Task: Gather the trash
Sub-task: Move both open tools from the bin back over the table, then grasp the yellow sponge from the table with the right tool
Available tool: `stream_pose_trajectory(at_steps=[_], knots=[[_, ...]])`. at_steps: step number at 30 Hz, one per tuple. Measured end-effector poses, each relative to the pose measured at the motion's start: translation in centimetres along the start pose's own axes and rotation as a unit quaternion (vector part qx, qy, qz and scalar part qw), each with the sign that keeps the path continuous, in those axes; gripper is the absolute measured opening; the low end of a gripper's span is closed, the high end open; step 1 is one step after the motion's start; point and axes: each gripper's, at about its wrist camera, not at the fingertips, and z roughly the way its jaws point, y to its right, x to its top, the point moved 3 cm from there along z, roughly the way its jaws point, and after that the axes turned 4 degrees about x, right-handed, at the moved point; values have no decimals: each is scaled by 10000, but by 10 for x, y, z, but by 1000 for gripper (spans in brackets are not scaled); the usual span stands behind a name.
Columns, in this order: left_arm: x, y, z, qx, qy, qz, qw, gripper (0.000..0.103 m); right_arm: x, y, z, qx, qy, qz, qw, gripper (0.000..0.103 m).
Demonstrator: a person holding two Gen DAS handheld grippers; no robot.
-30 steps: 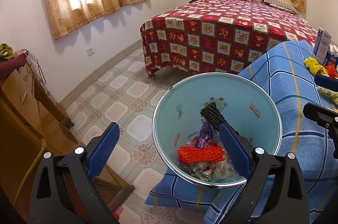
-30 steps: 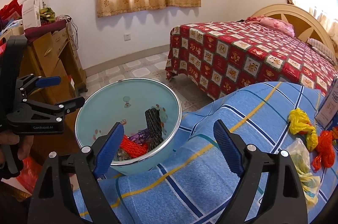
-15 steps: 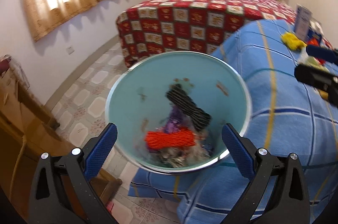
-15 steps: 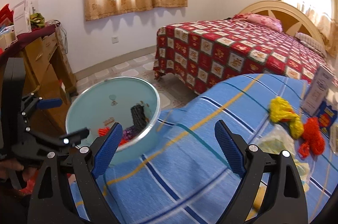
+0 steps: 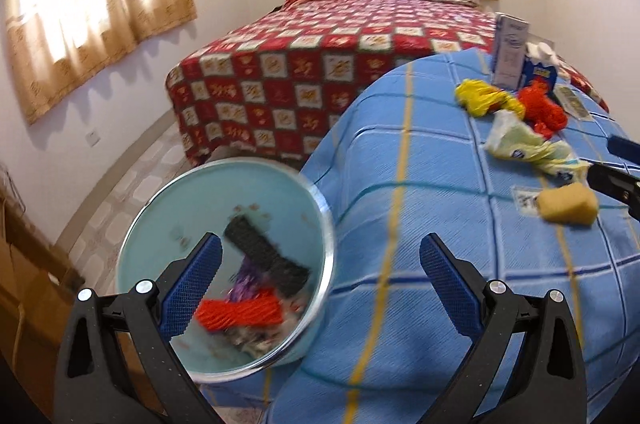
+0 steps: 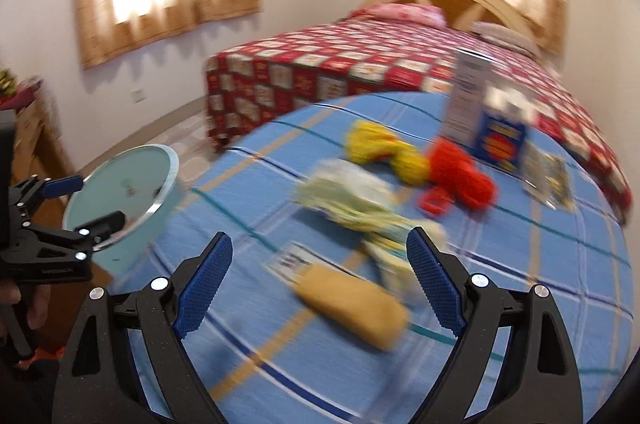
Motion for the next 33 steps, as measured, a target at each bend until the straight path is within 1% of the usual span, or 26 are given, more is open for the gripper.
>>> stream_pose_trajectory(at_steps=[3, 7, 10, 13, 16, 19, 20, 22, 25, 26, 27, 28, 29, 31, 33], knots=[[7, 13, 8, -75, -12, 0, 10000, 97, -10, 21, -6, -281, -51, 231, 9993, 87], [11, 20, 16, -31, 27, -3, 10000, 97, -26, 46, -10, -532, -221, 491, 9971, 87], [8, 18, 24, 57, -33, 7, 10000, 97, -29, 57, -8, -492, -254, 591, 9967, 86], [3, 8, 34, 129, -222, -83, 9996, 97, -31, 58, -4, -387, -291, 633, 9968, 85], [1, 3, 36, 149, -272, -141, 9994, 97, -36, 53, 5, -161, -497, 641, 9966, 76], [1, 2, 35, 138, -258, -166, 9994, 97, -35, 48, 11, -2, -666, 647, 9957, 62], [1, 2, 35, 133, -253, -161, 9995, 97, -35, 46, 12, 69, -714, 657, 9953, 59], [0, 3, 34, 135, -258, -144, 9995, 97, -35, 46, 16, 199, -811, 657, 9943, 55], [0, 5, 32, 138, -252, -125, 9995, 97, -37, 42, 22, 333, -964, 655, 9926, 53], [1, 6, 31, 133, -245, -129, 9995, 97, -37, 40, 23, 403, -992, 640, 9922, 48], [1, 7, 30, 125, -239, -128, 9996, 97, -37, 38, 24, 468, -1014, 587, 9920, 45], [1, 8, 29, 120, -228, -121, 9996, 97, -36, 34, 24, 522, -1013, 514, 9922, 36], [2, 9, 28, 123, -206, -105, 9997, 97, -36, 33, 24, 517, -992, 480, 9926, 31], [5, 10, 24, 113, -151, -92, 9998, 97, -37, 29, 21, 612, -893, 454, 9931, 28], [8, 11, 22, 90, -122, -83, 9999, 97, -38, 27, 16, 687, -801, 464, 9933, 27]])
